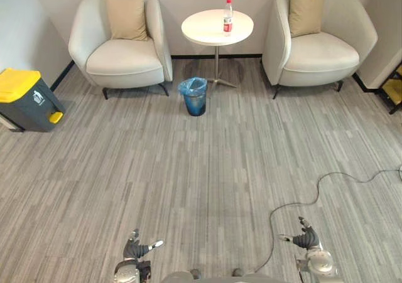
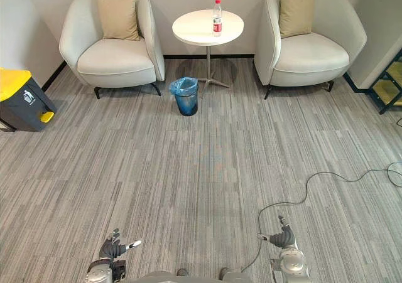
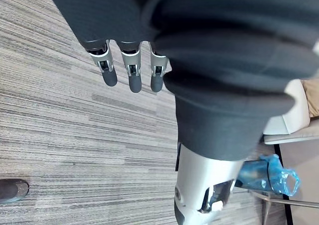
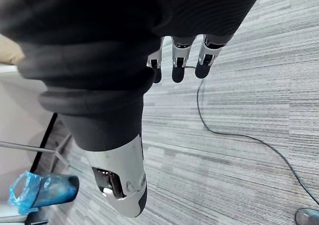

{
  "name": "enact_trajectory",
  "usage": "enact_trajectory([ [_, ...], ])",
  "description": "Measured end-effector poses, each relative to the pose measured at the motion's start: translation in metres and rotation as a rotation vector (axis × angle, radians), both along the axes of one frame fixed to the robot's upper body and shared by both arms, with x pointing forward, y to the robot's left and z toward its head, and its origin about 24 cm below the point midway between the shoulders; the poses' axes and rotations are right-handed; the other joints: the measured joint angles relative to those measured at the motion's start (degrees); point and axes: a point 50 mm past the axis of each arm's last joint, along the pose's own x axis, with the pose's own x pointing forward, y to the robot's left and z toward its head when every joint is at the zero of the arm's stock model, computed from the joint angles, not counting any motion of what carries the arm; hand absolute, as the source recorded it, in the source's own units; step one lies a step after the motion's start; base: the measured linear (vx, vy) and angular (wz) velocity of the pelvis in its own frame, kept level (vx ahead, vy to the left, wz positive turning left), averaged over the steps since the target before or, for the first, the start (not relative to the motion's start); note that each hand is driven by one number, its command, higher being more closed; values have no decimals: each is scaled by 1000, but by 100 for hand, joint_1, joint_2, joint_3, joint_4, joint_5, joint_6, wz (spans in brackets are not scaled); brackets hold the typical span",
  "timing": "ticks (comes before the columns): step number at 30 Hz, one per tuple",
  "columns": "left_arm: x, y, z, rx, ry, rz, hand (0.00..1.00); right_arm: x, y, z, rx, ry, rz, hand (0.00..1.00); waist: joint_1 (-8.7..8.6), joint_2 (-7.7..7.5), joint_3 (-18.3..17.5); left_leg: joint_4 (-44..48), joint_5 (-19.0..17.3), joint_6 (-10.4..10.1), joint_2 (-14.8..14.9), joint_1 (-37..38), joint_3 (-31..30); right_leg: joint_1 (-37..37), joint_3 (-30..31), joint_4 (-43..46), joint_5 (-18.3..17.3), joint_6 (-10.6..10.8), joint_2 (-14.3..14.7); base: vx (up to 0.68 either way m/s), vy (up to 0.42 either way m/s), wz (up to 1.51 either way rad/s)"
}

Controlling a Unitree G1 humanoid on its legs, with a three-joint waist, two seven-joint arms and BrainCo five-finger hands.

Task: Gather rubbish on tea table into small bin, then transfer packed bag to large trash can.

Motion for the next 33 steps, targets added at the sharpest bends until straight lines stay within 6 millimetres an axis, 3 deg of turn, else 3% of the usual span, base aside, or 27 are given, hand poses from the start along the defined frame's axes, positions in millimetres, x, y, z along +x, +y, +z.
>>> enact_trajectory([
  [10, -7, -6, -3, -11, 27, -55, 0, -4, 3, -5, 21, 19, -18, 0, 9, -3, -135, -217, 164, -8, 20, -27, -9, 16, -23, -379, 270, -47, 54, -46, -12, 1],
  [24, -3, -5, -2, -10, 16, -55, 0, 9, 0, 0, 40, -24, -63, 0, 0, -48, -105, -199, 133, -2, 58, -134, 58, -127, 38, -356, 231, -5, 93, 9, -6, -3],
  [26, 2, -5, 2, -7, -7, -52, 0, 15, -1, 3, 45, -51, -91, 0, 18, -53, 2, 87, -4, 45, 95, -341, 117, -334, 141, -119, 129, 4, 103, -51, 6, -23],
  [29, 9, -1, 7, -1, -44, -37, 0, 33, -1, 11, 48, -109, -113, 0, 64, -58, 182, 864, -558, 86, 168, -767, 416, -1101, 396, 1075, -524, 67, 84, -60, 21, -46],
  [31, 10, 0, 11, -3, -68, -27, 0, 36, 0, 12, 54, -116, -116, 0, 79, -138, 290, 1383, -1006, 178, 104, -924, 589, -1576, 310, 2101, -1070, 188, -137, 18, 58, -46],
  [33, 11, 1, 12, -5, -74, -21, 0, 34, 0, 11, 68, -108, -133, 0, 5, -157, 439, 1560, -1223, 248, 56, -874, 585, -1896, 78, 3028, -1192, 302, -348, 121, 40, -15],
])
